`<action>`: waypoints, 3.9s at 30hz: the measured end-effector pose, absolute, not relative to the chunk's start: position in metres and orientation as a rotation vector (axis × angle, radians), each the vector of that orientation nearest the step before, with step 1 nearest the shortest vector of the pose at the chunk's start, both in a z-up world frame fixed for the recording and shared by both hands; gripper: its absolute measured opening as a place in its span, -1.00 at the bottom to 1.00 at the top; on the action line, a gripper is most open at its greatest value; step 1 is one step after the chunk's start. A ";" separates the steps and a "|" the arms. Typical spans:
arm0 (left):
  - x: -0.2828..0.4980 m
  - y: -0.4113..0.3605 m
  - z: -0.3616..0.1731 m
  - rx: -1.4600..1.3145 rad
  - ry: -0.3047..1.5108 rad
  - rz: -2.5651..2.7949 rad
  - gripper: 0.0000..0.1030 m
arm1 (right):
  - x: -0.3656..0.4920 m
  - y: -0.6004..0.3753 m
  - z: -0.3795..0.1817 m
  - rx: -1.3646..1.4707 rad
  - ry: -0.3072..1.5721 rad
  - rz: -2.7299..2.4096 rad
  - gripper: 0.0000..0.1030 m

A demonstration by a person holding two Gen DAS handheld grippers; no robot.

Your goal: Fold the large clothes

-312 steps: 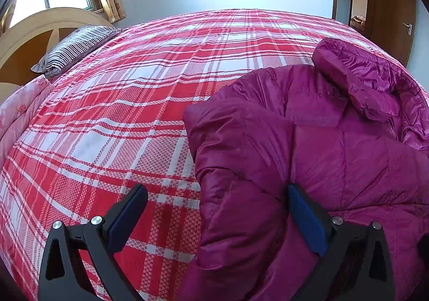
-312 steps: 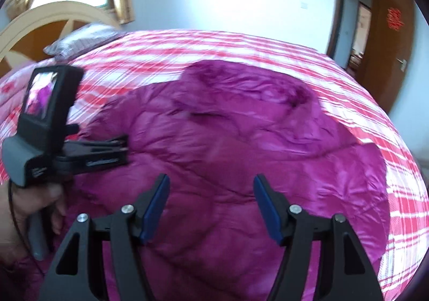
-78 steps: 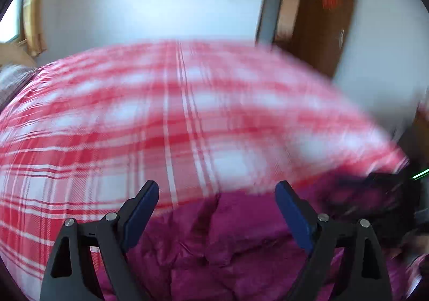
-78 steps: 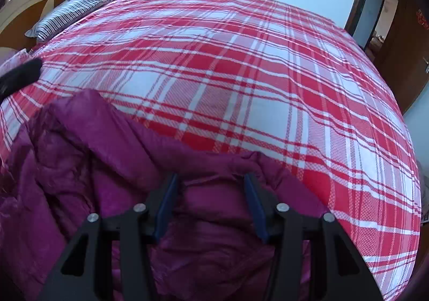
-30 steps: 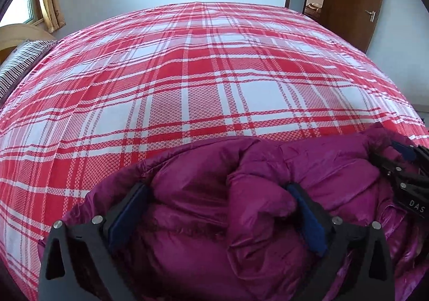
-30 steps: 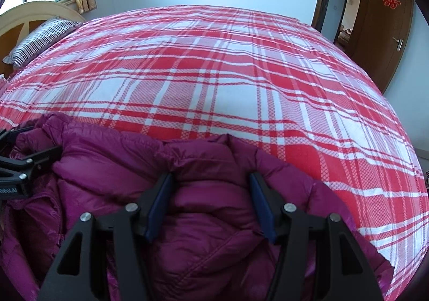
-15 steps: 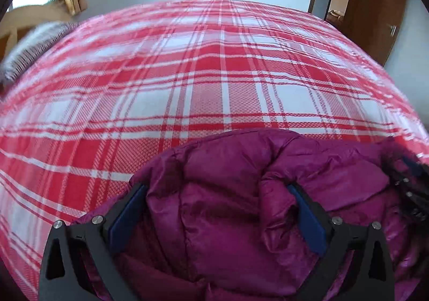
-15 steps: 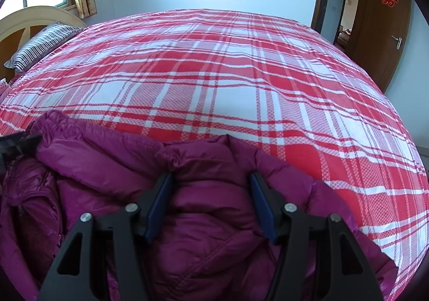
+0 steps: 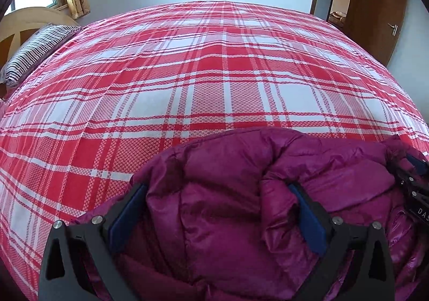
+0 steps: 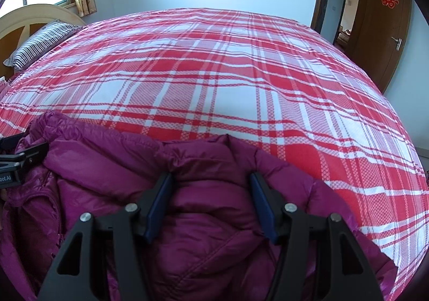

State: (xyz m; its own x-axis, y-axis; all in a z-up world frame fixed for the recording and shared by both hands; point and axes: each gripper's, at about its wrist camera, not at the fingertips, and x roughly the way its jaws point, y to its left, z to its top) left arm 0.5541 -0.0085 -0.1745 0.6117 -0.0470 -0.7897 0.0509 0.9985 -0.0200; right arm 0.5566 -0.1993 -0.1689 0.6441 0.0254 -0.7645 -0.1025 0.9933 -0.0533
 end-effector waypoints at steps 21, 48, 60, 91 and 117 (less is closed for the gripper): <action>0.554 -0.008 -0.175 0.001 0.903 -0.058 0.99 | 0.557 -0.195 -0.169 -0.136 0.873 0.049 0.20; 0.554 -0.011 -0.173 0.019 0.907 -0.050 0.99 | 0.559 -0.193 -0.168 -0.141 0.885 0.051 0.25; 0.342 0.068 -0.090 -0.025 0.813 -0.265 0.98 | 0.377 -0.258 -0.101 0.039 0.825 0.147 0.67; 0.063 0.090 -0.129 0.031 0.773 -0.487 -0.84 | 0.043 -0.277 -0.142 0.285 0.809 0.229 -0.82; 0.268 0.115 -0.052 -0.128 0.717 -0.511 -0.79 | 0.211 -0.303 -0.028 0.291 0.534 0.178 -0.83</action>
